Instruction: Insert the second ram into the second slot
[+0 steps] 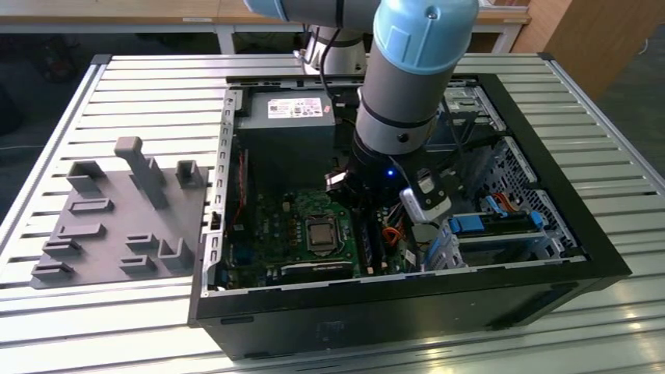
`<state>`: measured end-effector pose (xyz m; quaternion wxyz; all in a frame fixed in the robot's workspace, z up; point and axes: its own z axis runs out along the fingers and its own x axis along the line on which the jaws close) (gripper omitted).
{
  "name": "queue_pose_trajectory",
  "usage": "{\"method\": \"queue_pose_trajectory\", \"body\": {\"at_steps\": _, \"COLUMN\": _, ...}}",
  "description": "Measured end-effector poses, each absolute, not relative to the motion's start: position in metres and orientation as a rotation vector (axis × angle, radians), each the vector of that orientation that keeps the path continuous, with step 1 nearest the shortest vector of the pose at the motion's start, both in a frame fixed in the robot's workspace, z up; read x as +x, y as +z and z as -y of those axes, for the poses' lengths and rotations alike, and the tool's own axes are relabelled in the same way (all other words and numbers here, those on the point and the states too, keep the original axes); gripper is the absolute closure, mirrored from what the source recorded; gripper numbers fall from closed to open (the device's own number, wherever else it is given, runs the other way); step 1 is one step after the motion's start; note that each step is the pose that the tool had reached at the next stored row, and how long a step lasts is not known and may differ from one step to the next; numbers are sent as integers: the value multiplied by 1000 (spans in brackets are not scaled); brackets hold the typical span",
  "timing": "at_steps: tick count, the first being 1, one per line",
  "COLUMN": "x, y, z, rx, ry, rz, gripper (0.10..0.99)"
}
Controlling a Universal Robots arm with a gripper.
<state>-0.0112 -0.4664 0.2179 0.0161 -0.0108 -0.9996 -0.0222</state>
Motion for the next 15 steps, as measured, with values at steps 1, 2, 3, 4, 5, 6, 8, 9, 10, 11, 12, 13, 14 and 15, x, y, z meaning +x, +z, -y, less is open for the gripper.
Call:
{"method": "queue_pose_trajectory", "body": {"at_steps": 1, "x": -11, "y": 218, "z": 466, "rx": -34, "ry": -69, "rz": 3108, "gripper": 953}}
{"method": "queue_pose_trajectory", "body": {"at_steps": 2, "x": -11, "y": 217, "z": 466, "rx": -34, "ry": -69, "rz": 3108, "gripper": 953}}
{"method": "queue_pose_trajectory", "body": {"at_steps": 3, "x": -11, "y": 217, "z": 466, "rx": -34, "ry": -69, "rz": 3108, "gripper": 953}}
{"method": "queue_pose_trajectory", "body": {"at_steps": 4, "x": -11, "y": 216, "z": 466, "rx": -34, "ry": -69, "rz": 3108, "gripper": 953}}
{"method": "queue_pose_trajectory", "body": {"at_steps": 5, "x": -11, "y": 216, "z": 466, "rx": -34, "ry": -69, "rz": 3108, "gripper": 953}}
{"method": "queue_pose_trajectory", "body": {"at_steps": 6, "x": -11, "y": 215, "z": 466, "rx": -34, "ry": -69, "rz": 3108, "gripper": 953}}
{"method": "queue_pose_trajectory", "body": {"at_steps": 8, "x": -11, "y": 215, "z": 466, "rx": -34, "ry": -69, "rz": 3108, "gripper": 953}}
{"method": "queue_pose_trajectory", "body": {"at_steps": 9, "x": -11, "y": 215, "z": 466, "rx": -34, "ry": -69, "rz": 3108, "gripper": 953}}
{"method": "queue_pose_trajectory", "body": {"at_steps": 10, "x": -11, "y": 215, "z": 466, "rx": -34, "ry": -69, "rz": 3108, "gripper": 953}}
{"method": "queue_pose_trajectory", "body": {"at_steps": 11, "x": -11, "y": 215, "z": 466, "rx": -34, "ry": -69, "rz": 3108, "gripper": 953}}
{"method": "queue_pose_trajectory", "body": {"at_steps": 12, "x": -11, "y": 215, "z": 466, "rx": -34, "ry": -69, "rz": 3108, "gripper": 941}}
{"method": "queue_pose_trajectory", "body": {"at_steps": 13, "x": -11, "y": 215, "z": 466, "rx": -34, "ry": -69, "rz": 3108, "gripper": 941}}
{"method": "queue_pose_trajectory", "body": {"at_steps": 14, "x": -11, "y": 215, "z": 466, "rx": -34, "ry": -69, "rz": 3108, "gripper": 941}}
{"method": "queue_pose_trajectory", "body": {"at_steps": 15, "x": -10, "y": 215, "z": 466, "rx": -34, "ry": -70, "rz": 3107, "gripper": 878}}
